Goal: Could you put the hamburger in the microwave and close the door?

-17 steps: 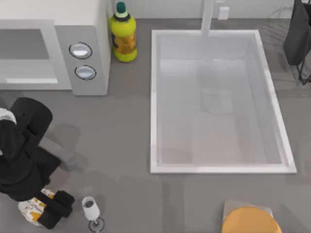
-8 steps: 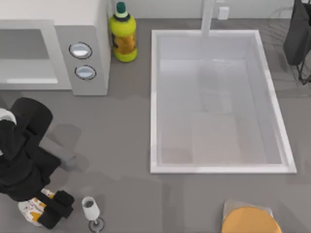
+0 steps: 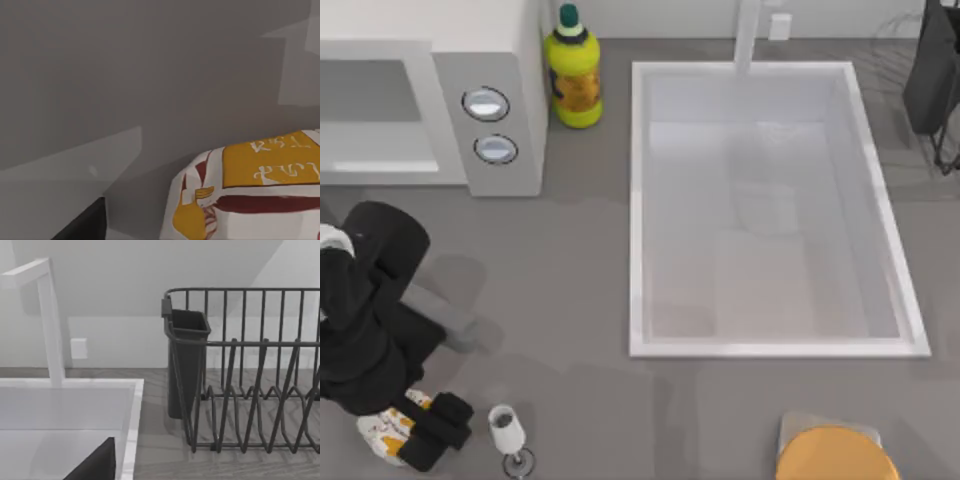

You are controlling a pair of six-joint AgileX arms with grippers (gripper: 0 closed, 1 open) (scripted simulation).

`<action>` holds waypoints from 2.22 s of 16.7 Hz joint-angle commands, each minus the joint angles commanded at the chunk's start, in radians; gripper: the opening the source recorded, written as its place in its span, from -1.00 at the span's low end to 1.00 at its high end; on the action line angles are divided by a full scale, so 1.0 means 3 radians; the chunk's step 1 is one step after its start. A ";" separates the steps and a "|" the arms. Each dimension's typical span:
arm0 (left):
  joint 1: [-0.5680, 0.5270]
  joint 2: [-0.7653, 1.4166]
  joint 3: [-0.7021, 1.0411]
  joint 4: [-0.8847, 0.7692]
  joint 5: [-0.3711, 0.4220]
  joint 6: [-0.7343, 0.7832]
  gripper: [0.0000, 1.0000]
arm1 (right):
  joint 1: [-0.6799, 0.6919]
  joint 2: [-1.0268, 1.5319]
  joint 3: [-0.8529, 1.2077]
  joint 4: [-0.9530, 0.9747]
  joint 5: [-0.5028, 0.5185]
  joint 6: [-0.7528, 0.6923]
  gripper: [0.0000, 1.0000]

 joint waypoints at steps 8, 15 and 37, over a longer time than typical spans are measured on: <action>0.0000 0.0000 0.0000 0.0000 0.0000 0.0000 -1.00 | 0.0000 0.0000 0.0000 0.0000 0.0000 0.0000 1.00; 0.0338 -0.0408 0.0347 -0.0674 0.0007 0.0255 -1.00 | 0.0000 0.0000 0.0000 0.0000 0.0000 0.0000 1.00; 0.0264 -0.0495 0.1048 -0.1128 0.0241 -0.0121 -1.00 | 0.0000 0.0000 0.0000 0.0000 0.0000 0.0000 1.00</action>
